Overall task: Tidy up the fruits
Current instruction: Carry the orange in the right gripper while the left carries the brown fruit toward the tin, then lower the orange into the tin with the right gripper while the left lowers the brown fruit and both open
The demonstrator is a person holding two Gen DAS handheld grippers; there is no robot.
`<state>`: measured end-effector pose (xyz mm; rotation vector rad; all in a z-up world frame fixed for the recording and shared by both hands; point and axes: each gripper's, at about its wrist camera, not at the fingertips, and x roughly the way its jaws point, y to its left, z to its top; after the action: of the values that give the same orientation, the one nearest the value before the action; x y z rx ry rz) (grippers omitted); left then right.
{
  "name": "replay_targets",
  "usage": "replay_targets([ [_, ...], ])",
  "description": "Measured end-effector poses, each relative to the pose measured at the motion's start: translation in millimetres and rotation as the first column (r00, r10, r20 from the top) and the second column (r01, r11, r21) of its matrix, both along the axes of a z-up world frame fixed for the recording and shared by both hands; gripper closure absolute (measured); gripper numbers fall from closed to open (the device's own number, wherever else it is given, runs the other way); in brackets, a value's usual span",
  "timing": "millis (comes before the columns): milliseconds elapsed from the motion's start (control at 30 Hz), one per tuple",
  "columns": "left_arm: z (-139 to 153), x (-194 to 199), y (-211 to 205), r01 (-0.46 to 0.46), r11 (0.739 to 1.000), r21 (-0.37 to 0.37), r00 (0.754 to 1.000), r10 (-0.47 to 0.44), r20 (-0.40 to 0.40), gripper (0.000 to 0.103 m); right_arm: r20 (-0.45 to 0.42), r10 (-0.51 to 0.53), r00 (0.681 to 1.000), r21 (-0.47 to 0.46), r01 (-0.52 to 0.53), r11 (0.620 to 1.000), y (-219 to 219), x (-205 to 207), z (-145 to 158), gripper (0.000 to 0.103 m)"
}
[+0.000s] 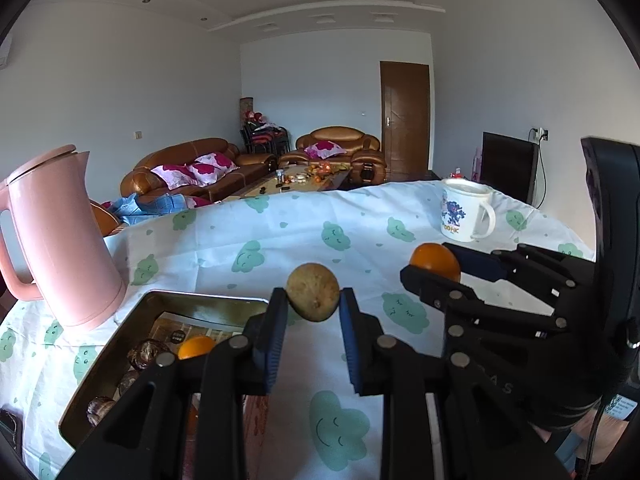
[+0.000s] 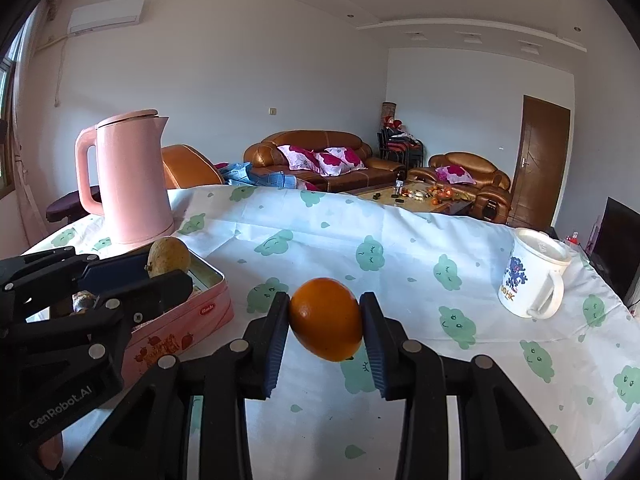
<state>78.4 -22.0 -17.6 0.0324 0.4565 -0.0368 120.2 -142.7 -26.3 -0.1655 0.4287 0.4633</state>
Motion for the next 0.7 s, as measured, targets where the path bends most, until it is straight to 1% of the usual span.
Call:
replay_targets([
  [700, 8.2, -15.7, 33.3, -0.069, 0.998, -0.008, 0.997, 0.069, 0.016, 0.075, 0.027, 0.099, 0.995, -0.016, -0.099, 0.995, 39.4, -10.4, 18.6, 0.065],
])
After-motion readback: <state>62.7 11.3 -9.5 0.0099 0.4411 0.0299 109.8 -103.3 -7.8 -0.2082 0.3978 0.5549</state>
